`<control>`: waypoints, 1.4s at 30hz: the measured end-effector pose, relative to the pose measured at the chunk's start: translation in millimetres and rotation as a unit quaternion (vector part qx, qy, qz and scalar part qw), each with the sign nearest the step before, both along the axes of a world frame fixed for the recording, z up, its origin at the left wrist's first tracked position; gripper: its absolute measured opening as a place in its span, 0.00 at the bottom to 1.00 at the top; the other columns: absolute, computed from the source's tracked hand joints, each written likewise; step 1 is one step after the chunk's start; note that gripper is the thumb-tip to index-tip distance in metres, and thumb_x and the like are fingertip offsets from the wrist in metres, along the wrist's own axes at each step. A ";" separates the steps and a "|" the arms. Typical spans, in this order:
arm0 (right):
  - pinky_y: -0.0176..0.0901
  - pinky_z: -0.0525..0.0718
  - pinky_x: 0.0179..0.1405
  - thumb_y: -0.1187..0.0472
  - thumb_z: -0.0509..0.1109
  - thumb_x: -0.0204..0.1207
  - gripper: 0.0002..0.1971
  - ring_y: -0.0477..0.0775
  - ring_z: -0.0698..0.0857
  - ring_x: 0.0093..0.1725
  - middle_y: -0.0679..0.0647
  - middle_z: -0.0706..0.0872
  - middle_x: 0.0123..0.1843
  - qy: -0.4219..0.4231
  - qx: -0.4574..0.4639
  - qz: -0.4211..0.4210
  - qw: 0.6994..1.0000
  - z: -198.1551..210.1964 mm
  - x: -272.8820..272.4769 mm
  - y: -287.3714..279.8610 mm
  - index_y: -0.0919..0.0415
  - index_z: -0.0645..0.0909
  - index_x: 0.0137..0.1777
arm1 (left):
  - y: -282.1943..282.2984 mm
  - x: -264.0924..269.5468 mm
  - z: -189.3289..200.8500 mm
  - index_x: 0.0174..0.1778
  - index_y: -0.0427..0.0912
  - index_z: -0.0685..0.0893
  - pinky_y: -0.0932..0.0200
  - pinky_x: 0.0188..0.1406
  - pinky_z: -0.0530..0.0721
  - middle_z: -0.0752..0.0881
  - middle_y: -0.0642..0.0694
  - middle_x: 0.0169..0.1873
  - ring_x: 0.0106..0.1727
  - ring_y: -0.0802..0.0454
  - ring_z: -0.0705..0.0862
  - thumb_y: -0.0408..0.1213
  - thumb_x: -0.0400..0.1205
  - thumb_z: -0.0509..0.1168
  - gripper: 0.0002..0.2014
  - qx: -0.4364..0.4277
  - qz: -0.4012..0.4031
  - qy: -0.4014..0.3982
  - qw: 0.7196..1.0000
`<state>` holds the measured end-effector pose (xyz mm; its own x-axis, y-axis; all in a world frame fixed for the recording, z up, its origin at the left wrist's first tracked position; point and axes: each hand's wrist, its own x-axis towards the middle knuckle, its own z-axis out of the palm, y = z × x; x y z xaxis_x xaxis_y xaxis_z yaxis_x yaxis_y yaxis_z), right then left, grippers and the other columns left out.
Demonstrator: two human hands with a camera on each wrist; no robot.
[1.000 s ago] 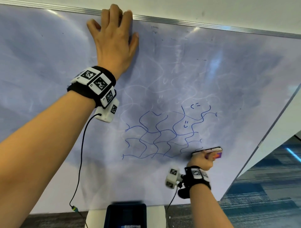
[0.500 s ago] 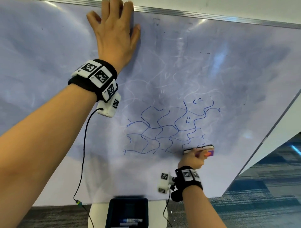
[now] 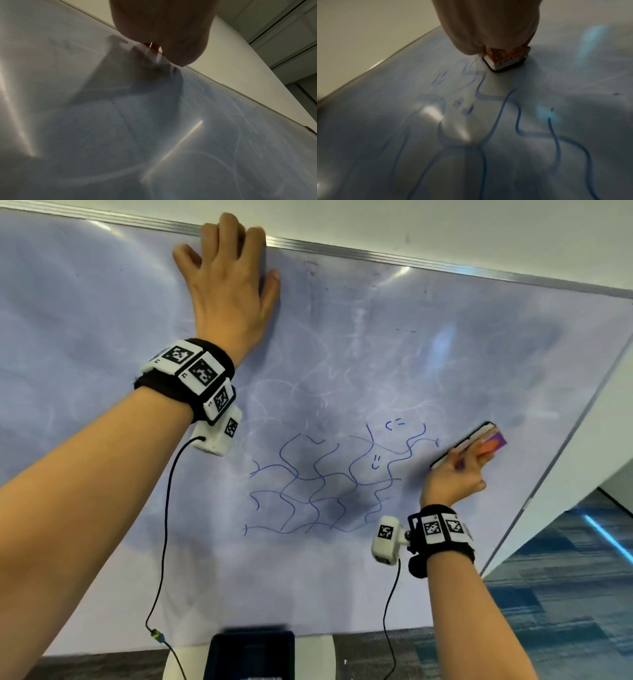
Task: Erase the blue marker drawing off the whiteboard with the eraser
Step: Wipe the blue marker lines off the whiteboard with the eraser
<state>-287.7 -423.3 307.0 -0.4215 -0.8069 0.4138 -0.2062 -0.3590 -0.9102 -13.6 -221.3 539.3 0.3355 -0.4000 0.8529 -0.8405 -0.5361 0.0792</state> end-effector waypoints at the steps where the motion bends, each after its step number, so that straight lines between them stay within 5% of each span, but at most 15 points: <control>1: 0.18 0.57 0.58 0.66 0.61 0.82 0.22 0.68 0.75 0.67 0.68 0.63 0.80 0.021 -0.028 0.008 0.999 4.3 11.1 13.6 0.59 0.73 0.76 | 0.1 -0.5 0.1 0.66 0.43 0.72 0.43 0.58 0.65 0.74 0.41 0.64 0.64 0.41 0.71 0.50 0.81 0.49 0.22 -0.001 0.000 -0.001 1.000; 5: 0.26 0.65 0.56 0.65 0.65 0.79 0.22 0.55 0.64 0.48 0.67 0.68 0.78 0.140 -0.147 0.058 0.977 -4.3 30.9 41.2 0.59 0.75 0.74 | 0.8 0.0 0.3 0.66 0.43 0.72 0.44 0.57 0.65 0.74 0.42 0.63 0.63 0.41 0.71 0.50 0.81 0.48 0.22 -0.001 0.001 -0.004 1.000; 7: 0.29 0.64 0.55 0.66 0.65 0.79 0.23 0.58 0.70 0.50 0.65 0.67 0.79 0.134 -0.152 0.046 0.978 -0.2 19.7 29.8 0.57 0.74 0.75 | 2.1 0.4 1.2 0.66 0.44 0.72 0.43 0.58 0.65 0.74 0.42 0.63 0.63 0.41 0.71 0.50 0.81 0.48 0.22 0.003 0.000 -0.004 1.000; 11: 0.14 0.55 0.53 0.70 0.62 0.79 0.24 0.72 0.73 0.70 0.68 0.65 0.79 0.055 -0.056 -0.007 0.997 23.1 6.0 0.5 0.61 0.73 0.75 | 4.9 0.4 2.5 0.65 0.43 0.73 0.42 0.56 0.66 0.75 0.41 0.61 0.61 0.41 0.72 0.49 0.81 0.49 0.21 0.008 -0.004 -0.009 1.000; 13: 0.13 0.57 0.53 0.70 0.63 0.78 0.23 0.71 0.75 0.64 0.67 0.65 0.79 0.039 -0.052 -0.028 0.998 35.7 12.6 2.3 0.60 0.75 0.74 | 4.9 -0.4 2.9 0.64 0.42 0.73 0.42 0.56 0.66 0.75 0.41 0.60 0.61 0.41 0.72 0.49 0.81 0.49 0.20 0.006 -0.003 -0.010 1.000; 16: 0.26 0.64 0.57 0.67 0.66 0.77 0.23 0.60 0.70 0.50 0.64 0.69 0.78 0.137 -0.171 -0.010 0.976 35.5 38.4 30.8 0.55 0.77 0.73 | 3.6 0.7 2.1 0.64 0.43 0.73 0.43 0.55 0.66 0.75 0.41 0.60 0.60 0.42 0.72 0.49 0.82 0.50 0.20 0.001 -0.002 -0.010 1.000; 19: 0.48 0.75 0.55 0.71 0.67 0.78 0.25 0.60 0.69 0.53 0.59 0.67 0.80 0.226 -0.246 0.042 0.941 8.7 64.2 73.0 0.52 0.77 0.73 | 3.0 0.9 1.3 0.64 0.43 0.73 0.43 0.55 0.66 0.75 0.42 0.60 0.60 0.42 0.72 0.49 0.82 0.50 0.20 0.001 -0.001 -0.009 1.000; 24: 0.55 0.77 0.53 0.74 0.65 0.76 0.28 0.64 0.72 0.53 0.58 0.69 0.79 0.354 -0.321 0.091 0.874 -4.0 39.2 72.7 0.50 0.77 0.73 | 2.6 1.2 1.2 0.63 0.43 0.74 0.43 0.55 0.66 0.76 0.41 0.60 0.59 0.42 0.73 0.48 0.81 0.50 0.19 -0.010 -0.011 -0.013 1.000; 29: 0.58 0.78 0.51 0.68 0.64 0.78 0.23 0.63 0.69 0.52 0.60 0.68 0.79 0.232 -0.259 0.048 0.936 32.2 19.5 33.4 0.53 0.75 0.73 | 0.9 1.5 0.5 0.62 0.43 0.74 0.43 0.54 0.66 0.76 0.42 0.59 0.59 0.42 0.72 0.48 0.82 0.50 0.19 -0.019 -0.008 -0.009 1.000; 31: 0.61 0.79 0.49 0.68 0.64 0.77 0.24 0.62 0.69 0.52 0.60 0.69 0.79 0.225 -0.268 0.038 0.936 37.3 29.7 36.5 0.53 0.76 0.73 | 0.7 1.9 0.3 0.62 0.43 0.74 0.44 0.54 0.65 0.76 0.42 0.59 0.59 0.42 0.73 0.48 0.82 0.50 0.18 -0.019 -0.010 -0.011 1.000; 38: 0.61 0.75 0.53 0.79 0.61 0.66 0.36 0.69 0.76 0.55 0.56 0.72 0.78 0.431 -0.383 0.109 0.809 -19.6 48.8 87.1 0.48 0.76 0.72 | 5.8 3.6 1.2 0.66 0.45 0.73 0.43 0.56 0.66 0.76 0.43 0.61 0.60 0.43 0.73 0.46 0.82 0.50 0.19 -0.006 -0.004 -0.015 1.000; 42: 0.60 0.74 0.54 0.75 0.62 0.71 0.31 0.68 0.76 0.56 0.53 0.74 0.76 0.450 -0.421 0.113 0.779 -3.5 44.0 80.5 0.45 0.77 0.69 | 6.9 3.9 -0.3 0.66 0.46 0.74 0.43 0.55 0.66 0.77 0.44 0.59 0.59 0.43 0.73 0.44 0.82 0.50 0.18 -0.014 -0.011 -0.026 0.999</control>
